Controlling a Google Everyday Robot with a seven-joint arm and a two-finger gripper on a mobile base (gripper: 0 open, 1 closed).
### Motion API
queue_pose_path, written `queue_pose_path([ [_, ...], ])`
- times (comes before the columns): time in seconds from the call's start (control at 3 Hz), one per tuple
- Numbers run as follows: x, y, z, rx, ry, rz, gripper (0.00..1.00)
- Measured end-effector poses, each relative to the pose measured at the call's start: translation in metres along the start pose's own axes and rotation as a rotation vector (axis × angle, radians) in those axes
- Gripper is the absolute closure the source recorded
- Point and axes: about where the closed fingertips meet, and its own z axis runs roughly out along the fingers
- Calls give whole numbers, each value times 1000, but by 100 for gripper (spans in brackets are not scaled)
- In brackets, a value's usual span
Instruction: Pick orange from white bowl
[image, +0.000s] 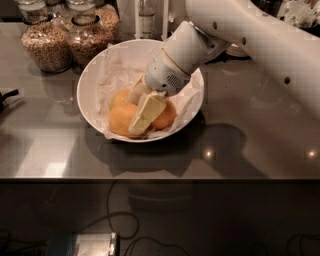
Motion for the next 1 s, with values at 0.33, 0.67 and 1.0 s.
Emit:
queue_pose_path([
  [0.33,8,9,2,49,-2,-13,73],
  [0.67,6,11,0,53,-3,-14,96],
  [1.0,-13,32,-21,155,-46,-75,100],
])
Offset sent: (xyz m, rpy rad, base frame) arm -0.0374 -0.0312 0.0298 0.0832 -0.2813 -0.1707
